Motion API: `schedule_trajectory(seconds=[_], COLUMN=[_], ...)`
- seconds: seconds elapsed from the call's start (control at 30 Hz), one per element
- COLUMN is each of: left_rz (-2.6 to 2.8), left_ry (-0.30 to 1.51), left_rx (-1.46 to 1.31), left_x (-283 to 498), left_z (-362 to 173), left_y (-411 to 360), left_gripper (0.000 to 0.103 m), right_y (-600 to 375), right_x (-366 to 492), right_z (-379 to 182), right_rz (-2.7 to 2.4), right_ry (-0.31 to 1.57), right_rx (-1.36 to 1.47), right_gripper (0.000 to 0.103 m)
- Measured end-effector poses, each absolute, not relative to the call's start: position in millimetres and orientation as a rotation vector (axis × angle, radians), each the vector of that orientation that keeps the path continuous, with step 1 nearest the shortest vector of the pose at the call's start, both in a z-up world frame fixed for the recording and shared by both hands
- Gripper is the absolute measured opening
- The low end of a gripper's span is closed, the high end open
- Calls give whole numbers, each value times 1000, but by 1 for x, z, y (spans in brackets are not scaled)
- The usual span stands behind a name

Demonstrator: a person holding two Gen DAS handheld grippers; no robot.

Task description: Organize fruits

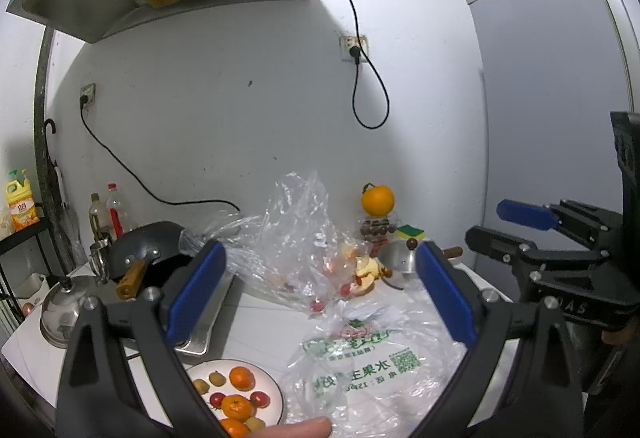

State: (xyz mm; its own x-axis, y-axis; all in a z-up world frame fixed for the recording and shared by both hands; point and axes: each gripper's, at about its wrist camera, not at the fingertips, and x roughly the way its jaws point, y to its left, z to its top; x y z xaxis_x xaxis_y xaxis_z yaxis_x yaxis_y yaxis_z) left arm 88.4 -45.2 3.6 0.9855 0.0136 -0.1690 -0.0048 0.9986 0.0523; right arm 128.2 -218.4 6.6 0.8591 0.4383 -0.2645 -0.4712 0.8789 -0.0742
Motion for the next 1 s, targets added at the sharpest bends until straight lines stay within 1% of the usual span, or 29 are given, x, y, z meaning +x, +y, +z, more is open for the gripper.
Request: schedule_trajectory(seconds=[1.0], left_rz=[-18], left_ry=[165], left_rx=[67], left_x=[94], left_z=[5], left_y=[-54], left_gripper=[97], right_y=[-221], right_x=[131], right_z=[6], right_rz=[471], right_ry=[255], right_rx=[-130], right_gripper=[58])
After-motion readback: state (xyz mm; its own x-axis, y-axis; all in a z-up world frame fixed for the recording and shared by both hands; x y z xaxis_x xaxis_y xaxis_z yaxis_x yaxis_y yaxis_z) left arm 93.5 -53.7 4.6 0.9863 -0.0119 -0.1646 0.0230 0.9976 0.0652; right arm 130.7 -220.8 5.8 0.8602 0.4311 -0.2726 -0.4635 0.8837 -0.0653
